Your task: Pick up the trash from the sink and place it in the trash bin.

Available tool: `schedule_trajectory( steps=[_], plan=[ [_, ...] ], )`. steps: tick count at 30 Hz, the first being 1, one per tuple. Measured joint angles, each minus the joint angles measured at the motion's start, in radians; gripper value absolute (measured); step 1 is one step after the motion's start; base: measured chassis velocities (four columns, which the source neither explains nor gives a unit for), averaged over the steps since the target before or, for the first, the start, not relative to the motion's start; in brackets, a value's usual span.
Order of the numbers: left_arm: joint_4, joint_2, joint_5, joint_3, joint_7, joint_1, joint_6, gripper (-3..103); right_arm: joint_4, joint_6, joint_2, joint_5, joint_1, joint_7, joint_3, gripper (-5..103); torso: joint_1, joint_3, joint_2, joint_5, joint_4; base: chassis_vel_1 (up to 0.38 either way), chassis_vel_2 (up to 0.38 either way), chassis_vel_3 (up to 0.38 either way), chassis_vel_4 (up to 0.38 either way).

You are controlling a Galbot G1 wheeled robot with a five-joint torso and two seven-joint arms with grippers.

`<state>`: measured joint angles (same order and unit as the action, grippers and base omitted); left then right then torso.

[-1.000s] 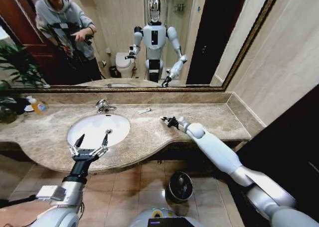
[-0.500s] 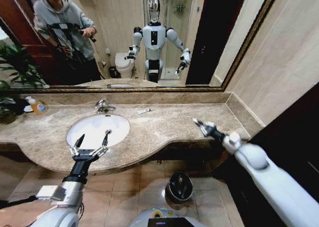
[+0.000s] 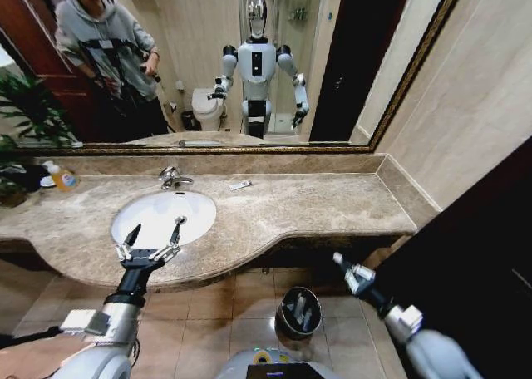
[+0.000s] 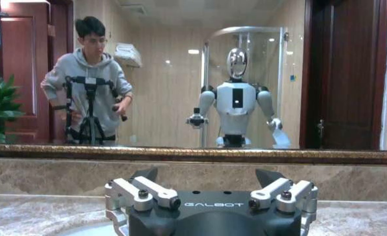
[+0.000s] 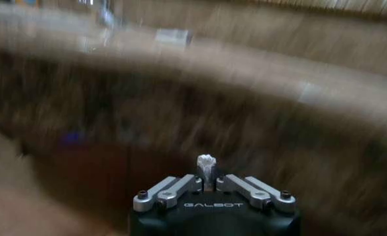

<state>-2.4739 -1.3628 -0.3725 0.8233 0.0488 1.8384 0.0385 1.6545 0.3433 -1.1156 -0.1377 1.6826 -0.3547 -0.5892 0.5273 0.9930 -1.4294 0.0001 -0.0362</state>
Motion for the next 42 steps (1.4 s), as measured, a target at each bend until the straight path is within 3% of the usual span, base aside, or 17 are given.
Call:
schedule_trajectory(
  steps=[4, 9, 10, 13, 16, 20, 24, 26, 36, 38, 40, 41, 42],
  plan=[
    [0.0, 0.0, 0.0, 0.0, 0.0, 0.0, 0.0, 100, -0.204, -0.051, -0.056, 0.163, -0.172, 0.0, 0.104, 7, 0.0, 0.0, 0.0, 0.0, -0.0012, 0.0, 0.0, 0.0, 0.0],
    [0.0, 0.0, 0.0, 0.0, 0.0, 0.0, 0.0, 100, -0.405, -0.137, -0.088, 0.328, -0.304, -0.005, 0.21, 7, 0.0, 0.0, 0.0, -0.0004, -0.0007, 0.0, 0.0, 0.0, 0.0],
    [0.0, 0.0, 0.0, 0.0, 0.0, 0.0, 0.0, 100, -0.405, -0.137, -0.088, 0.328, -0.304, -0.005, 0.21, 7, 0.0, 0.0, 0.0, -0.0004, -0.0007, 0.0, 0.0, 0.0, 0.0],
    [0.0, 0.0, 0.0, 0.0, 0.0, 0.0, 0.0, 100, -0.578, -0.148, -0.13, 0.47, -0.388, -0.007, 0.226, 7, 0.0, 0.0, 0.0, -0.0002, -0.0007, 0.0, 0.0, 0.0, 0.0],
    [0.0, 0.0, 0.0, 0.0, 0.0, 0.0, 0.0, 100, -0.683, -0.127, -0.154, 0.525, -0.431, 0.002, 0.223, 7, 0.0, 0.0, 0.0, -0.0001, -0.0006, 0.0, 0.0, 0.0, 0.0],
    [0.0, 0.0, 0.0, 0.0, 0.0, 0.0, 0.0, 100, -0.731, -0.123, -0.173, 0.542, -0.453, 0.007, 0.22, 4, 0.0, 0.0, 0.0, -0.0002, -0.0005, 0.0, 0.0, 0.0, 0.0],
    [0.0, 0.0, 0.0, 0.0, 0.0, 0.0, 0.0, 100, -0.745, -0.125, -0.183, 0.557, -0.467, 0.004, 0.215, 19, 0.0, 0.0, 0.0, -0.0002, -0.0006, 0.0, 0.0, 0.0, 0.0],
    [0.0, 0.0, 0.0, 0.0, 0.0, 0.0, 0.0, 100, -0.746, -0.125, -0.182, 0.562, -0.471, 0.004, 0.215, 19, 0.0, 0.0, 0.0, -0.0002, -0.0006, 0.0, 0.0, 0.0, 0.0],
    [0.0, 0.0, 0.0, 0.0, 0.0, 0.0, 0.0, 100, -0.705, -0.126, -0.158, 0.556, -0.439, -0.002, 0.194, 62, 0.0, 0.0, 0.0, 0.0002, -0.0007, 0.0, 0.0, 0.0, 0.0],
    [0.0, 0.0, 0.0, 0.0, 0.0, 0.0, 0.0, 100, -0.673, -0.124, -0.149, 0.54, -0.419, -0.006, 0.18, 62, 0.0, 0.0, 0.0, 0.0003, -0.0007, 0.0, 0.0, 0.0, 0.0],
    [0.0, 0.0, 0.0, 0.0, 0.0, 0.0, 0.0, 100, -0.582, -0.109, -0.127, 0.476, -0.362, -0.003, 0.147, 73, 0.0, 0.0, 0.0, 0.0003, -0.0007, 0.0, 0.0, 0.0, 0.0],
    [0.0, 0.0, 0.0, 0.0, 0.0, 0.0, 0.0, 100, -0.521, -0.069, -0.11, 0.429, -0.316, 0.025, 0.121, 79, 0.0, 0.0, 0.0, -0.0002, -0.0007, 0.0, 0.0, 0.0, 0.0],
    [0.0, 0.0, 0.0, 0.0, 0.0, 0.0, 0.0, 100, -0.521, -0.069, -0.11, 0.429, -0.316, 0.025, 0.121, 79, 0.0, 0.0, 0.0, -0.0002, -0.0007, 0.0, 0.0, 0.0, 0.0]
  ],
)
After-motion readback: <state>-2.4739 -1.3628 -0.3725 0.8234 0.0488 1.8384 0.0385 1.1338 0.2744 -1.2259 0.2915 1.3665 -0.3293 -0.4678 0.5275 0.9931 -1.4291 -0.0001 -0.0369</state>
